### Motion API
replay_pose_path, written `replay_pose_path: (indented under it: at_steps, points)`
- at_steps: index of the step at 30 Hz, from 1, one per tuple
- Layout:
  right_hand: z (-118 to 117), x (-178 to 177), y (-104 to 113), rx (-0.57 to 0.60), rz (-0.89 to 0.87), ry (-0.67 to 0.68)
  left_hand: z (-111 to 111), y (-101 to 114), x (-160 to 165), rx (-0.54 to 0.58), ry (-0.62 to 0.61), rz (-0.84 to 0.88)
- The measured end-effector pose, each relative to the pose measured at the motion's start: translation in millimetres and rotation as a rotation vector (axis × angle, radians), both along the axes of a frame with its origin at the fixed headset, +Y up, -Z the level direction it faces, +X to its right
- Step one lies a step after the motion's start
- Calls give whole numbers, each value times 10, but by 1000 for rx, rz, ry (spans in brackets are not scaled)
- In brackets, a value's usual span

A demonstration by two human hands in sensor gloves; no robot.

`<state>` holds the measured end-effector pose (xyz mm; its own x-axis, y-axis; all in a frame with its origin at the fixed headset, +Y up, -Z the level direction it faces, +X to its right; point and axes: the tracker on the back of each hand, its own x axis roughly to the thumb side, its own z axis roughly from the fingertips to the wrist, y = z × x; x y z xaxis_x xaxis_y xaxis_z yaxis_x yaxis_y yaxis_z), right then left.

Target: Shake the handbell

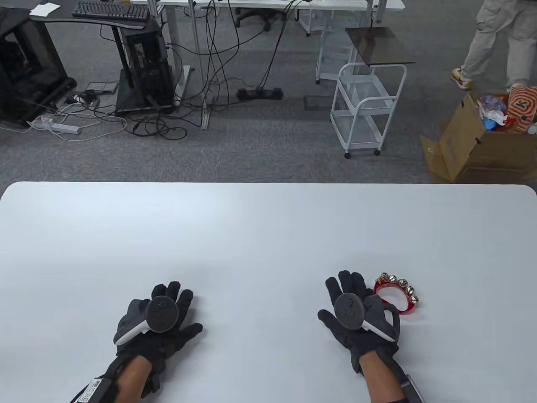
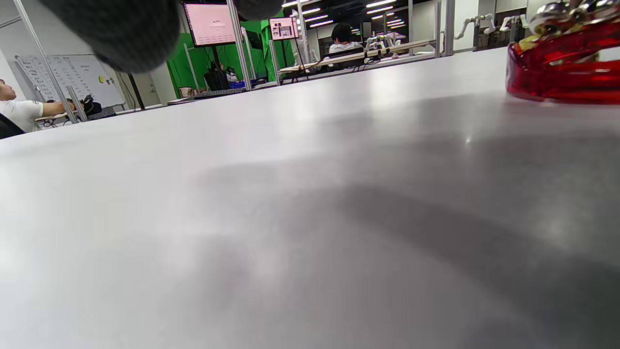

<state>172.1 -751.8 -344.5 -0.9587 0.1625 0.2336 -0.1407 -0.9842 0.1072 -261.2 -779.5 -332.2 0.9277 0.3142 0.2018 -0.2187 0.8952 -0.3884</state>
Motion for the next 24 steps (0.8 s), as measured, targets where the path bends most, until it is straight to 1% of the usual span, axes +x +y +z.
replay_pose_path:
  at_steps: [10, 17, 24]
  points:
    - [-14, -26, -22, -18, -2, 8, -7, -14, 5, -19, 2, -6]
    - [7, -63, -17, -18, 8, 23, 17, 30, 8, 3, 7, -3]
    - [1, -65, -18, -16, 4, 23, 3, 9, -9, -8, 16, -9]
